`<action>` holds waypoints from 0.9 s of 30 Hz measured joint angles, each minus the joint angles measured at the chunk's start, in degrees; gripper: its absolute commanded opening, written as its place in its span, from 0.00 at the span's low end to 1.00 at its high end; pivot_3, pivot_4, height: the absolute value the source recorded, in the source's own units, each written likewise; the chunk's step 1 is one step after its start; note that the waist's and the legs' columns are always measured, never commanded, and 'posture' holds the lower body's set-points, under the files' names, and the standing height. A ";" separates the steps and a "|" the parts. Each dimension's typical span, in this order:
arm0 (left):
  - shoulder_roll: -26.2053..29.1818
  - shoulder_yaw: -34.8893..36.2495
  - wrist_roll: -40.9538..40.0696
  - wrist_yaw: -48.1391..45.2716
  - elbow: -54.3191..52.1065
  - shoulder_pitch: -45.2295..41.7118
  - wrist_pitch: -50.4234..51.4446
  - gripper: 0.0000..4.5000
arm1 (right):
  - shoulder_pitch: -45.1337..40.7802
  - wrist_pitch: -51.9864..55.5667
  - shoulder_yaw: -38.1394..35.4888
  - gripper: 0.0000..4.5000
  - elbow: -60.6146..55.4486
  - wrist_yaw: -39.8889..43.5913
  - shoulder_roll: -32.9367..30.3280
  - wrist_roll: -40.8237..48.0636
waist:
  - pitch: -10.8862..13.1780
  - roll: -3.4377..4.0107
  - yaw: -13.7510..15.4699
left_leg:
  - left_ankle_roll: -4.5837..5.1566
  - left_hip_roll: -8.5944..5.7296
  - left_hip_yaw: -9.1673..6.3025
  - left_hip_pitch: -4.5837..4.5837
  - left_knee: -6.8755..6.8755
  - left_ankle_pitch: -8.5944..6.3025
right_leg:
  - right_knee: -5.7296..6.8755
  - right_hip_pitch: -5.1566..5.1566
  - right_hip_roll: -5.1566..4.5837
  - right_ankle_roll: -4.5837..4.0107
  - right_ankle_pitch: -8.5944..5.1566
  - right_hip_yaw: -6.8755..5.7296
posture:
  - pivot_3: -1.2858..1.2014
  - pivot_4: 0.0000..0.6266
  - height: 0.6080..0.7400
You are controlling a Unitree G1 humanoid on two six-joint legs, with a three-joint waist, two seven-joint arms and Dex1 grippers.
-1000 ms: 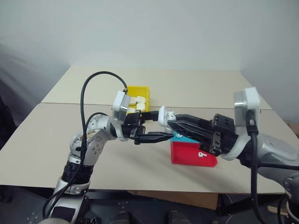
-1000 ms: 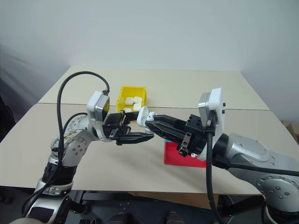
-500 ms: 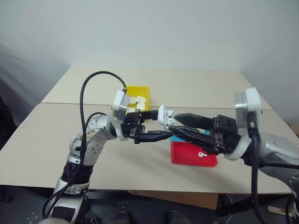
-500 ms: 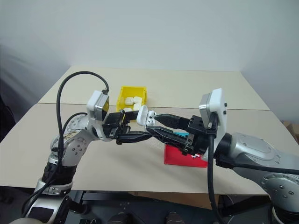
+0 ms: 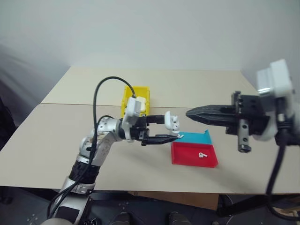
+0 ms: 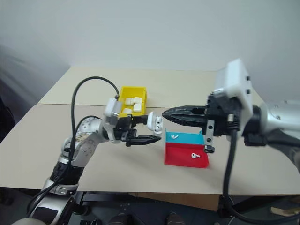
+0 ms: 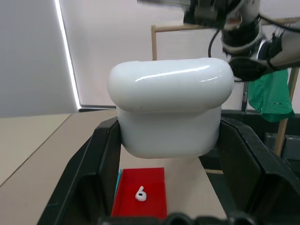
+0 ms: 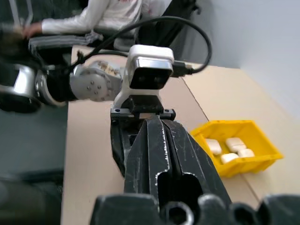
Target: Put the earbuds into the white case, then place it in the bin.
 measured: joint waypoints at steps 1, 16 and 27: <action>-0.49 -0.80 1.46 0.57 0.82 -0.19 -0.81 0.61 | -2.68 -0.61 2.93 0.01 1.28 2.37 0.56 -3.08 | 0.00 0.00 -0.05 | 0.00 -0.01 0.03 -0.04 -0.03 0.00 | 0.00 -0.06 0.00 0.00 0.00 0.04 | 0.52 0.24 1.00; -2.12 -1.90 6.18 4.50 2.65 -0.92 -2.88 0.61 | -19.21 -12.92 29.46 0.01 11.28 21.19 7.20 -41.64 | 0.00 0.07 0.53 | 0.03 -0.06 0.07 -0.82 0.00 -0.01 | 0.21 -0.84 -0.02 0.30 0.22 0.03 | 0.52 0.24 1.00; -4.85 4.66 7.06 18.11 -1.35 0.71 -3.14 0.61 | -11.95 5.06 5.01 0.01 10.61 5.53 16.46 -30.00 | -0.01 0.05 0.40 | 0.06 0.00 -0.04 -0.65 0.27 0.02 | 0.47 -0.63 0.05 0.30 0.27 -0.03 | 0.52 0.24 1.00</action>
